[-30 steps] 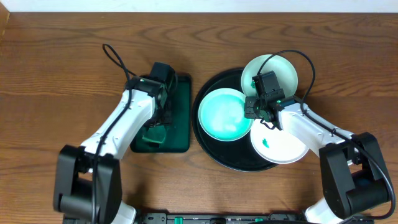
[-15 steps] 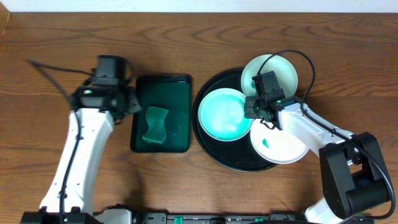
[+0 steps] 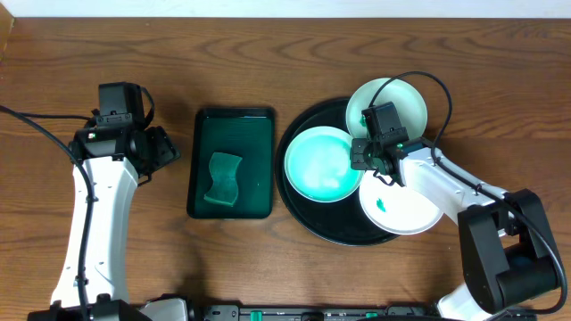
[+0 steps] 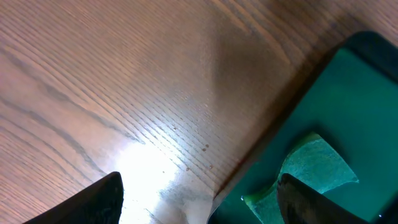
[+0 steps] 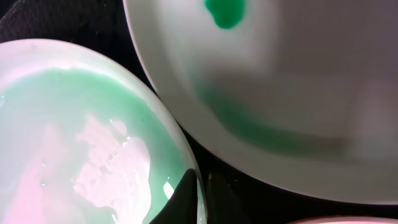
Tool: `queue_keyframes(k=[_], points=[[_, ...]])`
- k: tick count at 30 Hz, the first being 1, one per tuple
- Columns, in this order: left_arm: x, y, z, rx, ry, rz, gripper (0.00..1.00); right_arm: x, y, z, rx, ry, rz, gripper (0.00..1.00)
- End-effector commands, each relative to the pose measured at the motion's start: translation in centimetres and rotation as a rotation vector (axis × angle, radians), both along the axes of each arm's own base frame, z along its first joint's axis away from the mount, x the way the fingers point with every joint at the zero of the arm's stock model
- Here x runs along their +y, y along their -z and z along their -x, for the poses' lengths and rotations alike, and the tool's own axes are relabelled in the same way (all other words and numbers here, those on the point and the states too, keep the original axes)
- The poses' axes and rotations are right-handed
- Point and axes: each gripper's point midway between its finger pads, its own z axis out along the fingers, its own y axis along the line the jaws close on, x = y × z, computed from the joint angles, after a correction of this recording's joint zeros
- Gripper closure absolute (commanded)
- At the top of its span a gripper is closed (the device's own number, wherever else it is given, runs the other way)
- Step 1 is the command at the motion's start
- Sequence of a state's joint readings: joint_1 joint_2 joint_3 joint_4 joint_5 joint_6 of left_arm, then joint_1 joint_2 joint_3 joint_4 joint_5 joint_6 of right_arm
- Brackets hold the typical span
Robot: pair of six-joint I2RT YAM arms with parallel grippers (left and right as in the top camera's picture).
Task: Clean dirty plates on tray and stack at the side
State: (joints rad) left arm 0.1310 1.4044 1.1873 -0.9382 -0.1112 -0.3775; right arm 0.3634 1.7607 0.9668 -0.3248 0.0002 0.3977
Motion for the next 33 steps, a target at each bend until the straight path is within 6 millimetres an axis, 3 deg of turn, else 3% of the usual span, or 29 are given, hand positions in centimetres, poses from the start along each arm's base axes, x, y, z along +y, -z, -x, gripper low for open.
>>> queue_keyframes(k=[1, 12, 33], points=[[0.35, -1.01, -0.39, -0.027, -0.012, -0.011, 0.20, 0.56, 0.38, 0.40, 0.019, -0.019, -0.018, 0.93], [0.35, -1.01, -0.39, -0.027, -0.012, -0.011, 0.20, 0.68, 0.61, 0.69, 0.024, -0.024, -0.016, 0.88], [0.35, -1.01, -0.39, -0.027, -0.012, -0.011, 0.20, 0.78, 1.18, 1.01, 0.015, -0.030, -0.015, 0.89]])
